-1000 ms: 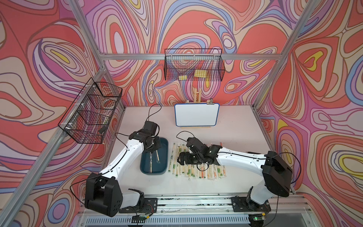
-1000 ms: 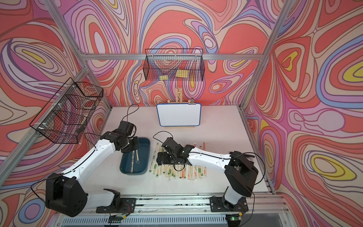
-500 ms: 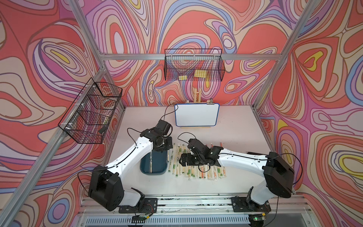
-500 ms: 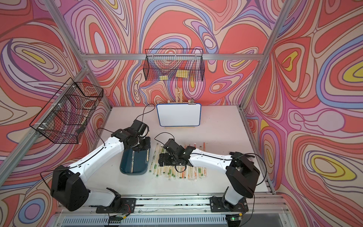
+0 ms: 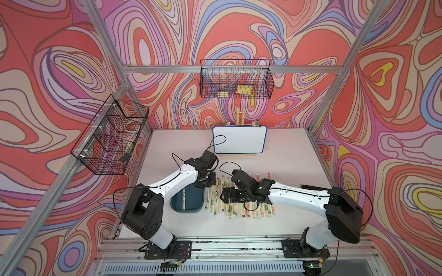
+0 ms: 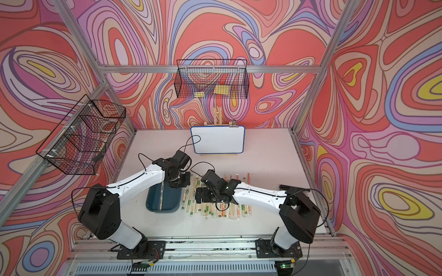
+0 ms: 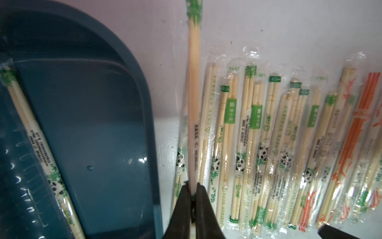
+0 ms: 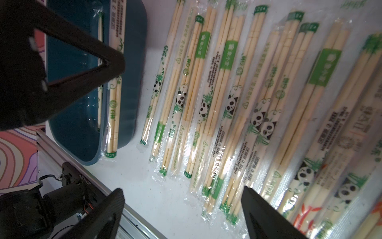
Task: Take the paired disposable chopsticks out of the storage box
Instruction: Place the paired disposable chopsticks at the center of the board.
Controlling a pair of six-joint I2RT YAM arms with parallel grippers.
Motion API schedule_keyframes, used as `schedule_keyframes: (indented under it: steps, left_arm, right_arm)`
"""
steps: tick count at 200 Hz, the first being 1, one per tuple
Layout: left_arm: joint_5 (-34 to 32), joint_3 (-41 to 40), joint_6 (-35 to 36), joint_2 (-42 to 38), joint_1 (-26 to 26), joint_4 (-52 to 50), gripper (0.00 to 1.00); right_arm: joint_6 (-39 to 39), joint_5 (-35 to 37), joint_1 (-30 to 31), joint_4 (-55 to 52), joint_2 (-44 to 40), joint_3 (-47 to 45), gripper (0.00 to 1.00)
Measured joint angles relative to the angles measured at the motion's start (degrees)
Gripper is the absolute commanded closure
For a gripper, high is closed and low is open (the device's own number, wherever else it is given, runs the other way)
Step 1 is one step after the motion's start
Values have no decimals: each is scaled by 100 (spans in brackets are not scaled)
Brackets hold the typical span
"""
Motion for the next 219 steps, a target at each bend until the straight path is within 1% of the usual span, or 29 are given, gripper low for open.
schedule_keyframes:
  steps: [90,157,168,203,219]
  left_arm:
    - [-452,-302,70,297,9,26,100]
    - [-494,-330,131,481,15,146,100]
    - [-494,-330,133,496,15,153,95]
    - [-485,-330,155,544,15,160,73]
    - [-463,-330,153,546,17,168,68]
  right_arm:
    - [0,0,0,0,0,0,6]
    - [-2,0,0,0,0,0,6]
    - [-2,0,0,0,0,0,6]
    - [-2,0,0,0,0,0,6]
    - [-2,0,0,0,0,0,6]
